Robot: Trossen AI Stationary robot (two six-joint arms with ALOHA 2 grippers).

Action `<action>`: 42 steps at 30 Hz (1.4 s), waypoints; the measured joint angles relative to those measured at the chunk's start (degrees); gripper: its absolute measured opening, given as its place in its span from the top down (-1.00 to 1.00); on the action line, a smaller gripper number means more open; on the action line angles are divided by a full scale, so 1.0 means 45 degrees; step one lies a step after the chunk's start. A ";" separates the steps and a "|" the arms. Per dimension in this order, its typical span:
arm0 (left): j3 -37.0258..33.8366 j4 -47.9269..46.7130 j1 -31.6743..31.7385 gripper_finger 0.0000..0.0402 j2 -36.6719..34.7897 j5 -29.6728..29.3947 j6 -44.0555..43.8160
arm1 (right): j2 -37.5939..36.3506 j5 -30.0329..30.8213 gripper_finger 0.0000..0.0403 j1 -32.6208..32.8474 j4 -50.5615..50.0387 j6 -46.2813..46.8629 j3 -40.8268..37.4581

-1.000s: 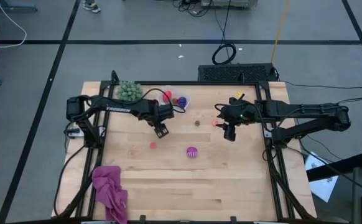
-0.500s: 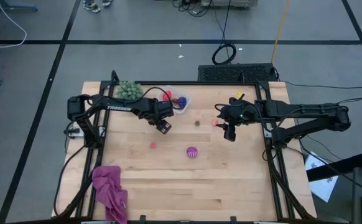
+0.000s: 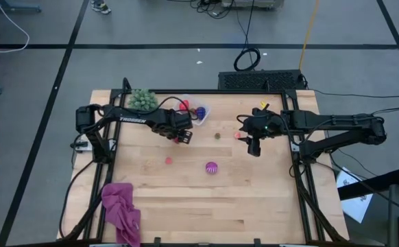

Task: Pick and placing Produce into tupperware
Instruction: Put the left red strawberry into the transparent bin

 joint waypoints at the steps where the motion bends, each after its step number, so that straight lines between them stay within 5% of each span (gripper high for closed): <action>1: 0.0006 0.0213 -0.0017 -0.21 0.0097 0.0143 0.0009 | 0.0000 0.0000 0.10 0.0003 -0.0014 -0.0001 0.0000; 42: 0.0016 0.0533 -0.0072 -0.21 0.1272 0.0549 0.0248 | 0.0000 -0.0005 0.10 0.0008 -0.0175 0.0002 0.0000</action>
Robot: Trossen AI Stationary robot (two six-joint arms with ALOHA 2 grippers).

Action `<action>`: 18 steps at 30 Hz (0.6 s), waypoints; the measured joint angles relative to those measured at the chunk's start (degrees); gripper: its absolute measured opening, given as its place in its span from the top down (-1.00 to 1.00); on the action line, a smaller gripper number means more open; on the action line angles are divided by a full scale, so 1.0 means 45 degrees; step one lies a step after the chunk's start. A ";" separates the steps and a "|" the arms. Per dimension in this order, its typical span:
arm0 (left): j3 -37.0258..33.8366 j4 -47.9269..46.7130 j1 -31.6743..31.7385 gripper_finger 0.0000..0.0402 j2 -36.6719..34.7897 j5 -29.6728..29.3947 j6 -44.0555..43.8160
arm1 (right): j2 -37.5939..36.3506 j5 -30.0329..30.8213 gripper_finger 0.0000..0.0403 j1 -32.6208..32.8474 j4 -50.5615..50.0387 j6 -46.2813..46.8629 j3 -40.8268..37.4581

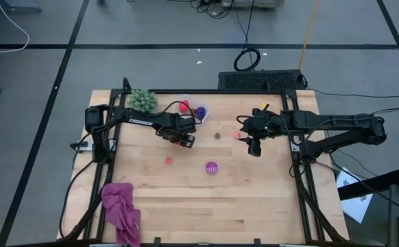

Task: Pick and placing Produce into tupperware
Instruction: Put the left red strawberry into the transparent bin

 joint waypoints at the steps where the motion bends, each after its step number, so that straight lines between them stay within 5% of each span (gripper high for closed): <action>1: 0.0000 0.0000 0.0000 -0.21 0.0000 0.0000 0.0000 | 0.0000 0.0000 0.10 0.0000 0.0002 0.0000 0.0000; 18: 0.0283 -0.0200 0.0005 0.21 0.0065 0.0006 0.0849 | 0.0000 -0.0003 0.10 0.0000 0.0003 0.0000 0.0000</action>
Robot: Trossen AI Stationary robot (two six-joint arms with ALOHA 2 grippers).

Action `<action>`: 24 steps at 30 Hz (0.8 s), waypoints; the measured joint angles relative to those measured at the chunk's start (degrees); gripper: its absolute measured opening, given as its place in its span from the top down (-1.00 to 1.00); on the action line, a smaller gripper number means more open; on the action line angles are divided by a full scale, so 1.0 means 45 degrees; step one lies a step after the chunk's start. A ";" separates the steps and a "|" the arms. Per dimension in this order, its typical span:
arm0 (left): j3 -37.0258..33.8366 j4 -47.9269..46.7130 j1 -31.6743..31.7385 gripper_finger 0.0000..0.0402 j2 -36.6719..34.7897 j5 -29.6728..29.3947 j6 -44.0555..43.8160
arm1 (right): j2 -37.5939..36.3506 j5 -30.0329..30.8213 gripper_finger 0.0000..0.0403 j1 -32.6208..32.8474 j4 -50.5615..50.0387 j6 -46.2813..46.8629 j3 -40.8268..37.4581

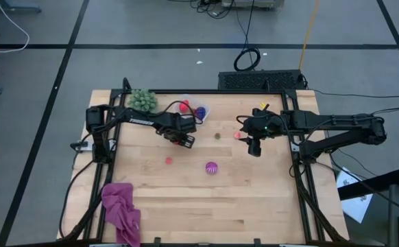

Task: Pick and placing Produce into tupperware
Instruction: Put the left red strawberry into the transparent bin

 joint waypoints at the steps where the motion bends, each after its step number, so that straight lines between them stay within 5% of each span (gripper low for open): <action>1: 0.0122 -0.0009 0.0000 0.22 0.0023 0.0060 0.0121 | 0.0000 0.0003 0.10 0.0000 -0.0001 0.0002 0.0000; 24: 0.0810 -0.2321 -0.0058 0.22 -0.0031 -0.0074 0.0495 | 0.0000 0.0002 0.10 0.0004 -0.0003 0.0005 0.0000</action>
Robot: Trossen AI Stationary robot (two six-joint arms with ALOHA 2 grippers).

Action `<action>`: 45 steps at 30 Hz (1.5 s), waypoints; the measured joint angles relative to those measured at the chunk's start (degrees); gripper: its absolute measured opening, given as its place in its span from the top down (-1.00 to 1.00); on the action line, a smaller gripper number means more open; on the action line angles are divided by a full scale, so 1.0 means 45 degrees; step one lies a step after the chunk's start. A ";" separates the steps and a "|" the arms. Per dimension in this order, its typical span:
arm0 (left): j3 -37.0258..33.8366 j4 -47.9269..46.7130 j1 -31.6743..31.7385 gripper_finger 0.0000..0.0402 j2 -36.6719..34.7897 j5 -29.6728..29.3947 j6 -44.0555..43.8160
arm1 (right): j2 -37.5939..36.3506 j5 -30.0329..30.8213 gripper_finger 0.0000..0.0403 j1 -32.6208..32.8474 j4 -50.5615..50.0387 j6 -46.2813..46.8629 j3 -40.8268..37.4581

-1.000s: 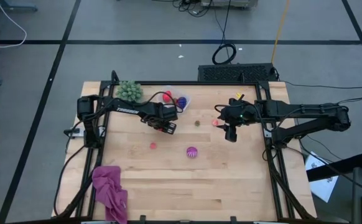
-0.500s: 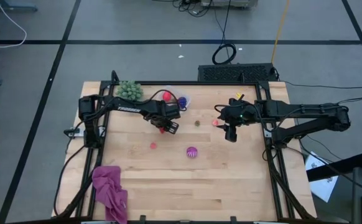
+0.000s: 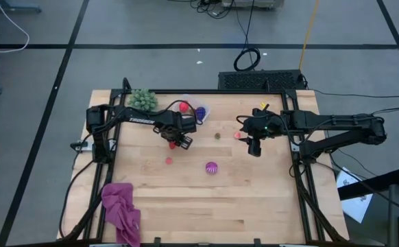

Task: Pick and placing Produce into tupperware
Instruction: Put the left red strawberry into the transparent bin

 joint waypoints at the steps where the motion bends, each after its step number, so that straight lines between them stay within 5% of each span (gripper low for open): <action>1: 0.0001 0.0034 0.0000 0.22 0.0000 -0.0070 0.0001 | 0.0000 0.0001 0.10 -0.0004 0.0000 0.0000 0.0000; 19: 0.0010 0.0117 0.0010 0.06 -0.0005 -0.0685 0.0507 | 0.0000 0.0000 0.10 0.0001 0.0000 0.0000 0.0000; 30: 0.0010 -0.1539 -0.0657 -0.21 -0.0010 0.0369 -0.0350 | 0.0000 0.0001 0.10 0.0001 -0.0004 -0.0001 0.0000; 45: 0.0010 -0.1253 -0.1334 -0.22 -0.0024 0.0720 -0.1061 | 0.0000 0.0000 0.10 0.0001 0.0000 0.0000 0.0000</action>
